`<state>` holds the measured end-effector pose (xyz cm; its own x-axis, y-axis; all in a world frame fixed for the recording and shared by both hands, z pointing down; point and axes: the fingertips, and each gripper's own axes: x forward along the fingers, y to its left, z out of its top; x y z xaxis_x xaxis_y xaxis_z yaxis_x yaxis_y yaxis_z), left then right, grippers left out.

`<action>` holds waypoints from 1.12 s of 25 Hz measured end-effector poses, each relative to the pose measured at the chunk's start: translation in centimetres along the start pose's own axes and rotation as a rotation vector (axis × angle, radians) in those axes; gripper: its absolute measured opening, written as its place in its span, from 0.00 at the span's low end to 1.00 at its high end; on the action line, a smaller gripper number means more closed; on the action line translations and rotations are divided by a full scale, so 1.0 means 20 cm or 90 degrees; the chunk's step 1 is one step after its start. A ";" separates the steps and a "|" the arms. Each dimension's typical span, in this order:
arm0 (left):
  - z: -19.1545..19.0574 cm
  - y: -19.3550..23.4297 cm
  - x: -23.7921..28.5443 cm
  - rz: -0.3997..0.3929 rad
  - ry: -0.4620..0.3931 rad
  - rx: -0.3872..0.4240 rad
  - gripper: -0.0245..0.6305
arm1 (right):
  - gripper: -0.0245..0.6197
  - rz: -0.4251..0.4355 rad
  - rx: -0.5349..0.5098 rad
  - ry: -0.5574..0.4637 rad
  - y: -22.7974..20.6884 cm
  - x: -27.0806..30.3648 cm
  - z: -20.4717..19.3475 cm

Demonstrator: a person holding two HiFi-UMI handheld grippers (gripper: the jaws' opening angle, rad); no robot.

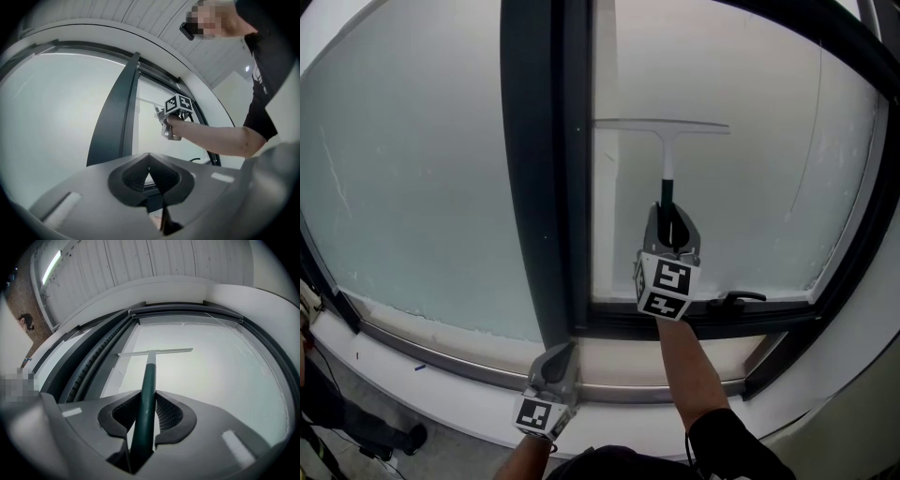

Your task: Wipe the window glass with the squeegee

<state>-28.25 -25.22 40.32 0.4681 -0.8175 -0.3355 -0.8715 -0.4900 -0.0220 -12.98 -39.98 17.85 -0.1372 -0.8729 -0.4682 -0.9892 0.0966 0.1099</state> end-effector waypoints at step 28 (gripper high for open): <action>0.00 -0.02 0.07 -0.022 0.006 0.023 0.04 | 0.19 -0.006 -0.010 0.051 0.00 -0.18 -0.20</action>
<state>-27.22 -26.23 39.78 0.4990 -0.8036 -0.3246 -0.8596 -0.5064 -0.0678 -12.34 -38.82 23.05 -0.1232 -0.9095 -0.3970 -0.9894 0.0814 0.1205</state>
